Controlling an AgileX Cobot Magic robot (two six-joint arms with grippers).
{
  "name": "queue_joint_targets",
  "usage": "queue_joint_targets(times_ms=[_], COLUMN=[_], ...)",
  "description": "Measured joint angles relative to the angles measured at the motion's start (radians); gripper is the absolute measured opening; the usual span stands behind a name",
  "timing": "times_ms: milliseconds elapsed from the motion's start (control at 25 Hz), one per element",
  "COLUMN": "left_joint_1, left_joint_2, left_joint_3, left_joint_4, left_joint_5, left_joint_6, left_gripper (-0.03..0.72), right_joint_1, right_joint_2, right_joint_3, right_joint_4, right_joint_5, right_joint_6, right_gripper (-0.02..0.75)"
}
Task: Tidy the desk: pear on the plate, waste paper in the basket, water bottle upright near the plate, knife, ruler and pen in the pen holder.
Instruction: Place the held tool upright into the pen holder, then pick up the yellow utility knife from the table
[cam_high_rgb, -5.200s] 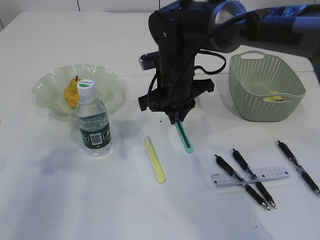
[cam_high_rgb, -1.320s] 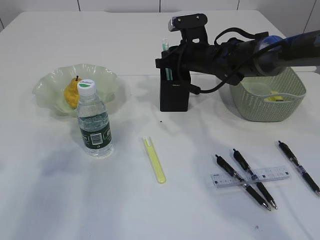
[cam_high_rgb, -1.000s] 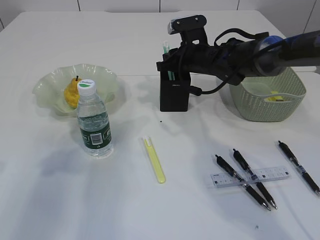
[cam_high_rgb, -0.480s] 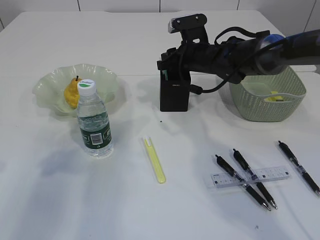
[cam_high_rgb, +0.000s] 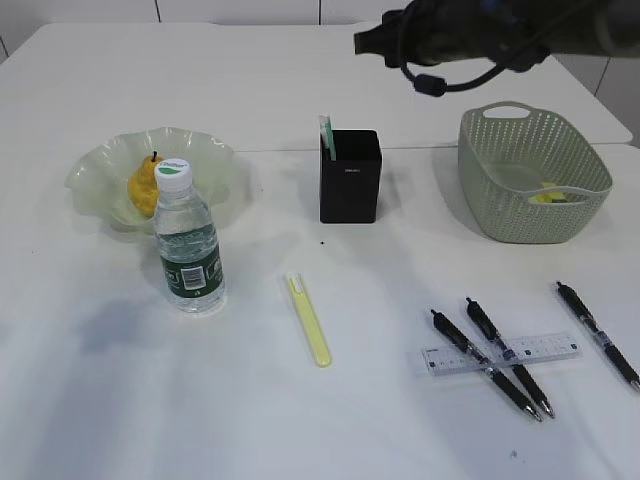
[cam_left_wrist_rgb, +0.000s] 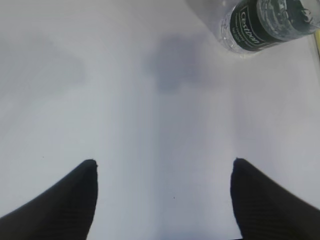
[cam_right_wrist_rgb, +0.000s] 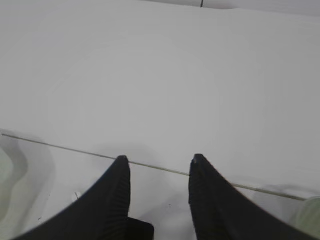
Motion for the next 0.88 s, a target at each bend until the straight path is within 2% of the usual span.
queue_joint_targets(times_ms=[240,320,400,640,720,880], left_joint_1=[0.0,0.0,0.0,0.0,0.0,0.0], left_joint_2=[0.0,0.0,0.0,0.0,0.0,0.0], left_joint_3=[0.0,0.0,0.0,0.0,0.0,0.0], left_joint_4=[0.0,0.0,0.0,0.0,0.0,0.0], left_joint_5=[0.0,0.0,0.0,0.0,0.0,0.0], left_joint_6=[0.0,0.0,0.0,0.0,0.0,0.0], left_gripper=[0.59,0.59,0.59,0.59,0.59,0.59], right_joint_1=[0.0,0.004,0.004,0.004,0.004,0.008], right_joint_2=[-0.114,-0.124,-0.124,-0.124,-0.124,-0.124], right_joint_3=[0.0,0.0,0.0,0.0,0.0,0.0], right_joint_4=[0.012,0.057,0.158,0.577,0.679,0.8], right_joint_5=[0.117,0.183,0.254,0.509,0.582,0.703], right_joint_6=[-0.024,-0.078,-0.181,-0.606,-0.662,-0.702], right_gripper=[0.3,0.3,0.3,0.3,0.3,0.3])
